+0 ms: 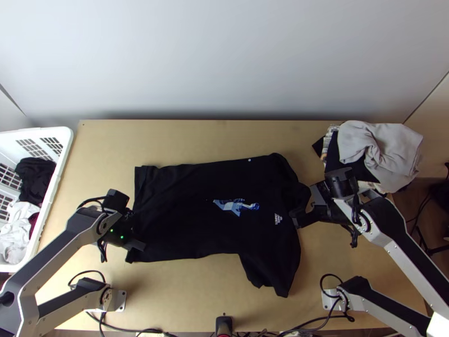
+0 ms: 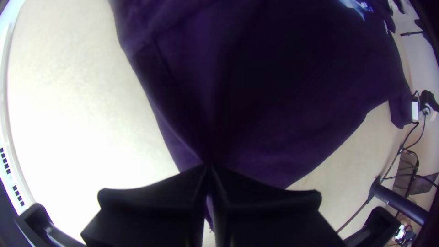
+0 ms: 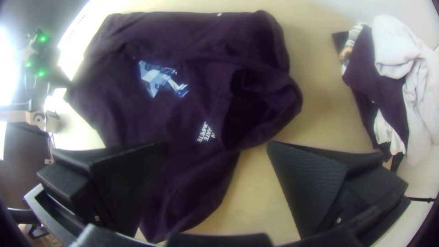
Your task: Fold the t-shirt
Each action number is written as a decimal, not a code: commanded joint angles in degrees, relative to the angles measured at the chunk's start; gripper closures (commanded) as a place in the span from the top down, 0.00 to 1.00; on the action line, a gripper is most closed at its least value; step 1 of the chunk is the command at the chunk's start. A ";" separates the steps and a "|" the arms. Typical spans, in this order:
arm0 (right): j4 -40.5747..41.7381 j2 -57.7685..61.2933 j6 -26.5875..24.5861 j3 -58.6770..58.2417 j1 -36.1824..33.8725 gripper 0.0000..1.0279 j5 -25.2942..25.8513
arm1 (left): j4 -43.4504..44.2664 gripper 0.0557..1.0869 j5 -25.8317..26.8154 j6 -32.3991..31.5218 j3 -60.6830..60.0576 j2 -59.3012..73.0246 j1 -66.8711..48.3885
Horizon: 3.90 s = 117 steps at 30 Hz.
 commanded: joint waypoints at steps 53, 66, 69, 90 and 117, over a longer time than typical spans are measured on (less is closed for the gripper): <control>-7.08 13.10 -6.08 -3.81 26.66 0.03 -2.35 | -0.14 0.04 3.64 1.31 8.08 -0.34 5.90; -11.48 12.57 -9.95 10.08 13.39 0.03 -2.35 | -2.25 0.04 4.34 2.80 15.64 4.84 7.66; -12.00 13.19 -10.91 12.45 10.75 0.03 -2.35 | -2.95 0.04 4.61 2.89 18.62 6.60 7.66; -12.35 34.81 -15.75 37.85 -1.38 0.03 -2.27 | -1.72 0.04 4.69 3.85 43.50 24.71 9.94; -13.94 64.08 -17.33 68.18 -6.21 0.03 2.22 | -1.63 0.04 3.11 5.52 68.46 49.84 12.49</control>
